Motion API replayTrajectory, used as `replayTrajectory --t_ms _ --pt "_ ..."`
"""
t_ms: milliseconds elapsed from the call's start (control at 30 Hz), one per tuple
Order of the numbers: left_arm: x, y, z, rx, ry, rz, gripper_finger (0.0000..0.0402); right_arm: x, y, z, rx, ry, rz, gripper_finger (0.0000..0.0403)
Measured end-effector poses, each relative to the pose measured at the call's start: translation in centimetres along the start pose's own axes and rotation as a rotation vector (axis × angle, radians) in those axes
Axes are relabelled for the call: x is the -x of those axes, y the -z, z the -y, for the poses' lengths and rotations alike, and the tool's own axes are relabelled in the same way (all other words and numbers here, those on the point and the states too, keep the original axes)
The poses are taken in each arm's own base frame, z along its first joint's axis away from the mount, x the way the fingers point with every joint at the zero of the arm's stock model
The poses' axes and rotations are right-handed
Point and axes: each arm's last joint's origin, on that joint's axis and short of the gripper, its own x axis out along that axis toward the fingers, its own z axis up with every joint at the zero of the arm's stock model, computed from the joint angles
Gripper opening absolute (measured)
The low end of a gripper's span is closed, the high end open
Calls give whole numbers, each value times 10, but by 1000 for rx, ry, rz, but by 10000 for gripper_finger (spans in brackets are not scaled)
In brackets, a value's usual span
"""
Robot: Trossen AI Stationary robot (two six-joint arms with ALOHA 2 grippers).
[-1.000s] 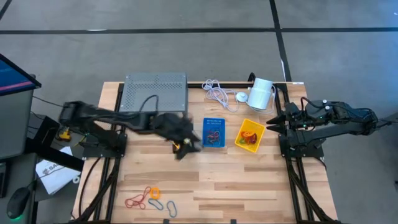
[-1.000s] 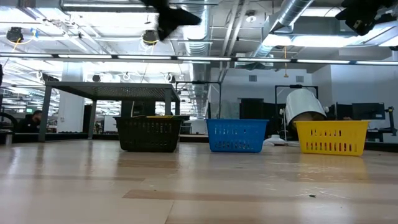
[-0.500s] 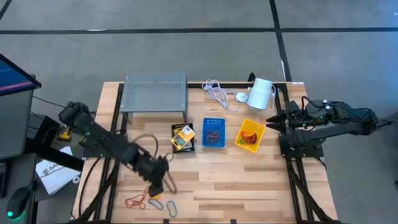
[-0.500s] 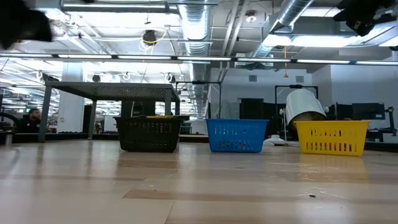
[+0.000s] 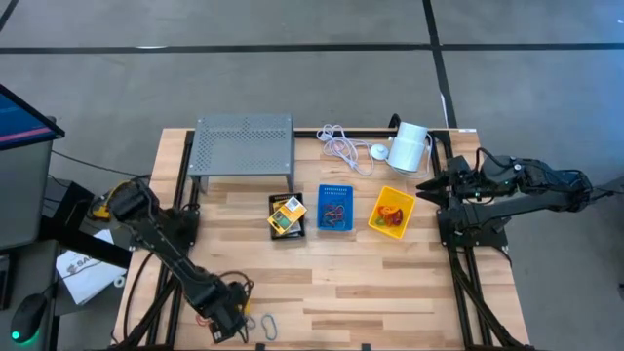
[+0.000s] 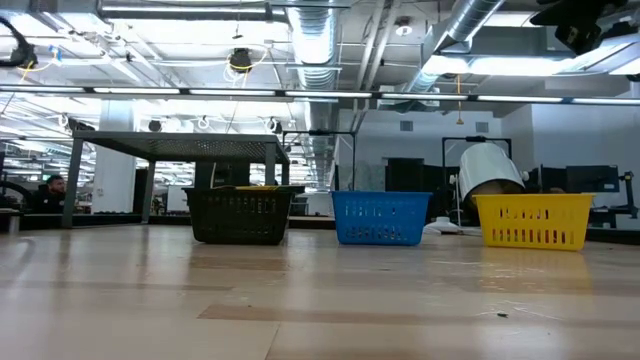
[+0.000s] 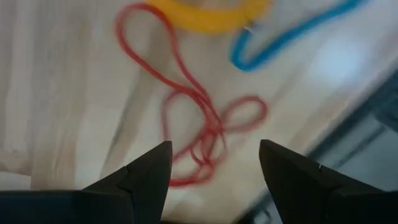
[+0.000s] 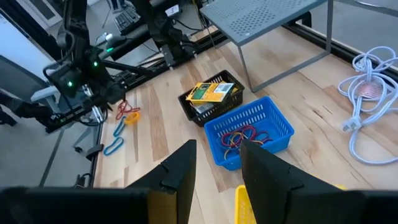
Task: Pick & Place Office Desk Supplies
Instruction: Put the red rubber band into the blue basket
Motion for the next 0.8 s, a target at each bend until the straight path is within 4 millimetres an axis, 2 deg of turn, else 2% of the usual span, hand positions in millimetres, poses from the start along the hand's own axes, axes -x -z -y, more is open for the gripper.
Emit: replayTrajectory --t_ms 167,500,800 --pt "-8 -2 -2 82 -68 94 237 0 0 0 -23 0 0 120" --pt "-11 -5 -2 87 -88 162 237 0 0 0 -23 0 -1 120" --pt "-31 -10 -2 152 -154 123 237 0 0 0 -22 -5 -5 120"
